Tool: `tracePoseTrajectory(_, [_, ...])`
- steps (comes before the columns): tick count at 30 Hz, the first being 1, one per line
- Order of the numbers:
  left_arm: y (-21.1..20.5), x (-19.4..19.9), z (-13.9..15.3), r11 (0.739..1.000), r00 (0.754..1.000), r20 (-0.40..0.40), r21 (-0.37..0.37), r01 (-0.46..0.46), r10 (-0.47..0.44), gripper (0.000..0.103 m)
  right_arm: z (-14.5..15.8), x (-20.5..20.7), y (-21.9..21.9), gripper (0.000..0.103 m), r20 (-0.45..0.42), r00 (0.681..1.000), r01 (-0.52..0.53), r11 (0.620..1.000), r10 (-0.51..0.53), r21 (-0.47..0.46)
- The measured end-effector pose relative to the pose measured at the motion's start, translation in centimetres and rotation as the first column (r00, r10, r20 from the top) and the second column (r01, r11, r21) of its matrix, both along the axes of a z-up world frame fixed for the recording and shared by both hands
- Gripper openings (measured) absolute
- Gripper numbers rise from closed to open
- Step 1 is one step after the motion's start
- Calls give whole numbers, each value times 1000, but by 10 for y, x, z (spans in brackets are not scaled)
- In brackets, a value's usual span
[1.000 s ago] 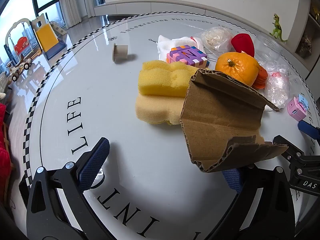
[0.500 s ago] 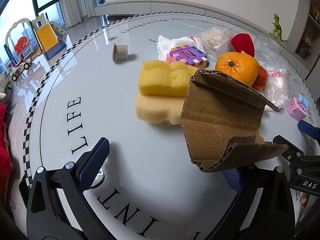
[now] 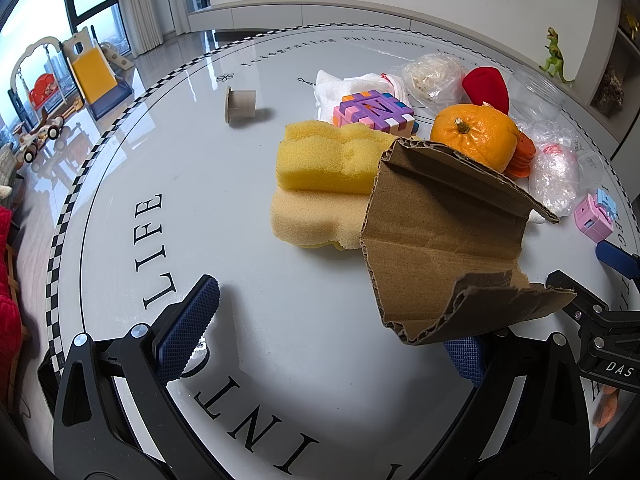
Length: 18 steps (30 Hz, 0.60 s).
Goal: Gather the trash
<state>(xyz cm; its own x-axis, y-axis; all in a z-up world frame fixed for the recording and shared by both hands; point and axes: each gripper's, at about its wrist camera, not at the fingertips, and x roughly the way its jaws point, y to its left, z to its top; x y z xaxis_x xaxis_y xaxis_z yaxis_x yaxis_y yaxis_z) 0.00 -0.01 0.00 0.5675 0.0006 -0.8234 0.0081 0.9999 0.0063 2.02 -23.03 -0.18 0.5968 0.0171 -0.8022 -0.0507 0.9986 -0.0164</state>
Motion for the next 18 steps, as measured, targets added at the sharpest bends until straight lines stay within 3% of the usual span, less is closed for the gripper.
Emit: tracePoseTrajectory(18, [0,0,0,1000,1000,0,0,0,0,97,0,0,0,101,0,1000,0,1000,0,0])
